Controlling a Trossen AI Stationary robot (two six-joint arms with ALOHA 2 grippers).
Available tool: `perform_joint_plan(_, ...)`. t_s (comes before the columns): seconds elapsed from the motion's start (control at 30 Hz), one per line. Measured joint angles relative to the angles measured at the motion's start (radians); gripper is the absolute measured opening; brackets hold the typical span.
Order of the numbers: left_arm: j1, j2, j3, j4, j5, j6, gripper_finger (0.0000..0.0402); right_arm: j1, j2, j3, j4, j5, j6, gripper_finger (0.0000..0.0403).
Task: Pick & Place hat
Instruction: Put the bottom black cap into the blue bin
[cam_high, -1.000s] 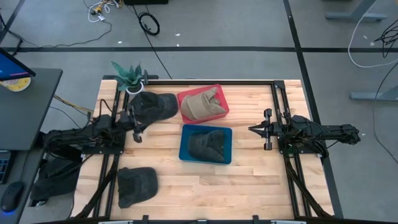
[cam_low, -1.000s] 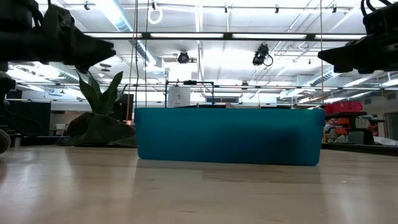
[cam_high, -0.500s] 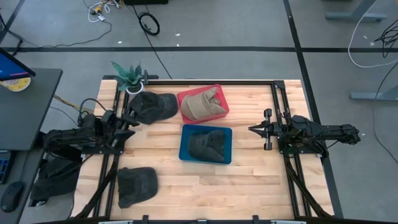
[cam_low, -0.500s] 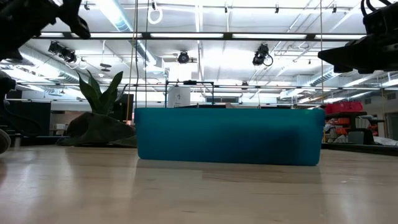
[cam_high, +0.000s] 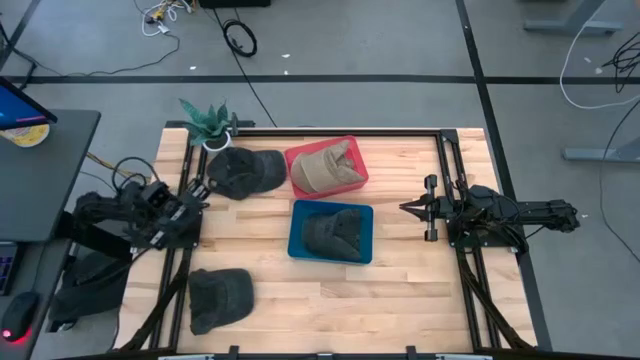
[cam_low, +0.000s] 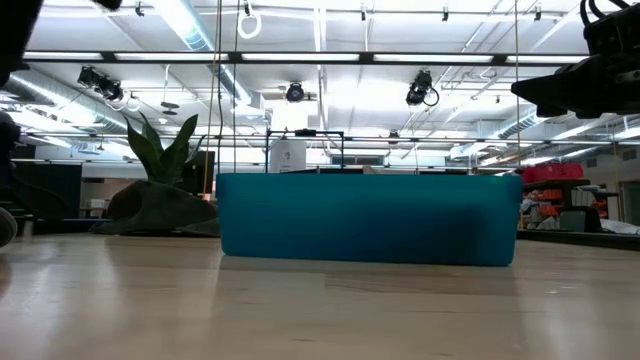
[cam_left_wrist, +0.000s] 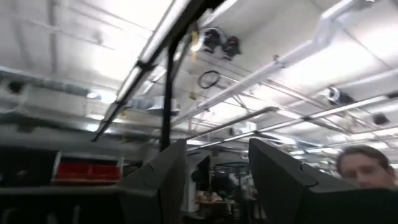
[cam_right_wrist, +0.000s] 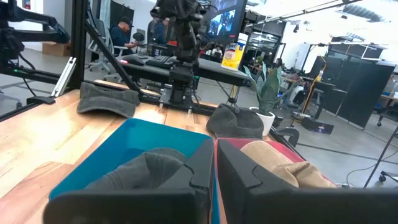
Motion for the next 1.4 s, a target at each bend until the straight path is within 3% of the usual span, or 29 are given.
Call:
perform_joint_plan(0.37,-0.311,0.315,0.196,-0.023,0.103,0.274,0.0177,0.0,0.0,0.0,0.0,0.0,0.0,0.0024)
perform_joint_plan(0.47,-0.403,0.412,0.276,-0.125,0.098,0.375,0.0177,0.0,0.0,0.0,0.0,0.0,0.0,0.0024)
perform_joint_plan(0.73,-0.621,0.673,0.507,-0.49,-0.23,0.563,0.0177,0.0,0.0,0.0,0.0,0.0,0.0,0.0024)
perform_joint_plan(0.9,-0.714,0.818,0.626,-0.626,-0.323,0.599,0.0177,0.0,0.0,0.0,0.0,0.0,0.0,0.0024)
perform_joint_plan(1.07,-0.801,0.926,0.73,-0.754,-0.449,0.576,0.0177,0.0,0.0,0.0,0.0,0.0,0.0,0.0024)
perform_joint_plan(1.23,-0.883,1.023,0.818,-0.922,-0.658,0.531,0.0177,0.0,0.0,0.0,0.0,0.0,0.0,0.0024)
perform_joint_plan(1.4,-0.911,1.099,0.881,-1.062,-0.702,0.456,0.0177,0.0,0.0,0.0,0.0,0.0,0.0,0.0024)
